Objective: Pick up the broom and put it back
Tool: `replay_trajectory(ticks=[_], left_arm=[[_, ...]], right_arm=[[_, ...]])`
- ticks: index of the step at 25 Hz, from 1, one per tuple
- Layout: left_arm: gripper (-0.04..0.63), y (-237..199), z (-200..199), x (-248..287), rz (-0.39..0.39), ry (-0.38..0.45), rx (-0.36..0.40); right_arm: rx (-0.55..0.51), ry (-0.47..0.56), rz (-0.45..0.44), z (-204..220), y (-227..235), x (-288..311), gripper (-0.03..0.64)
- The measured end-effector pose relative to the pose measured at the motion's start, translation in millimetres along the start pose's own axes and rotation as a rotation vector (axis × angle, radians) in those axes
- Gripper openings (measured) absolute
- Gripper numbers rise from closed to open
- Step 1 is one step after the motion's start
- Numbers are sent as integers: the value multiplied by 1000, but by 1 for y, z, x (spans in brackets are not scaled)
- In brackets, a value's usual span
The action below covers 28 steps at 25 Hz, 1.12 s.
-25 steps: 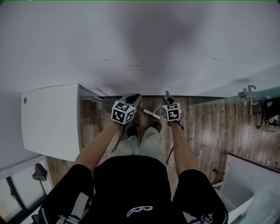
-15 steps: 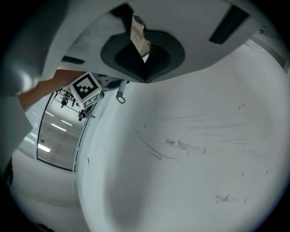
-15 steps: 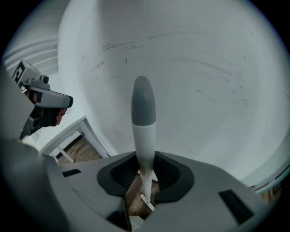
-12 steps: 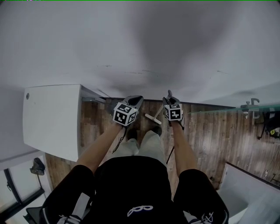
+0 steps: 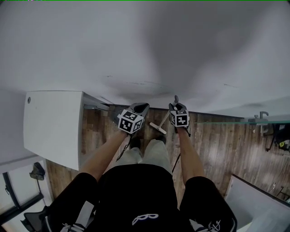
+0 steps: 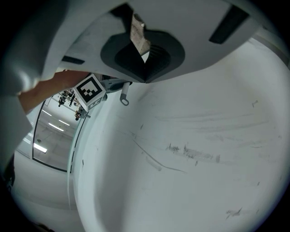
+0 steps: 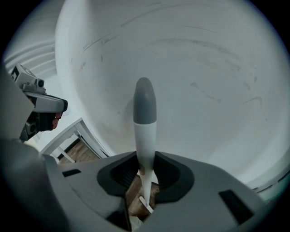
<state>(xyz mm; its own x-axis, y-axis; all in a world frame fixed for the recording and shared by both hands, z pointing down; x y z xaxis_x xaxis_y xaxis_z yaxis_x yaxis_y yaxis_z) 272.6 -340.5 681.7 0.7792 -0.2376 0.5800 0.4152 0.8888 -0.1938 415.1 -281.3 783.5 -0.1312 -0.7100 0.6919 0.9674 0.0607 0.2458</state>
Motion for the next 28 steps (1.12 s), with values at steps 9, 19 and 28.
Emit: replay_trajectory(ticks=[9, 19, 28], left_arm=[[17, -3, -4, 15, -14, -9, -13], [17, -2, -8, 21, -3, -8, -19], [17, -3, -7, 1, 40, 8, -6]], right_arm=[[1, -9, -13, -5, 15, 8, 115], [23, -36, -22, 4, 15, 7, 159], [63, 8, 50, 9, 5, -25, 169]])
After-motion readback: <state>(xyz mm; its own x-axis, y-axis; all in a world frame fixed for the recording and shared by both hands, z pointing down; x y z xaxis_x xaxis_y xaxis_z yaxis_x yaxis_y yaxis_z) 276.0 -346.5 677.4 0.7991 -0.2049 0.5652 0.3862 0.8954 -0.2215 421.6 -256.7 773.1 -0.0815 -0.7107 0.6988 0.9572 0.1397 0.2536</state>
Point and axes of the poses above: the fingertips, and each gripper's own axes: x forward along the fingers, y to its right, z out of its underside, the point moved 1 cm from there along -x, backward along the fingers, and after that the axes turned 11 degrees about -z, right-handed, at the moved point
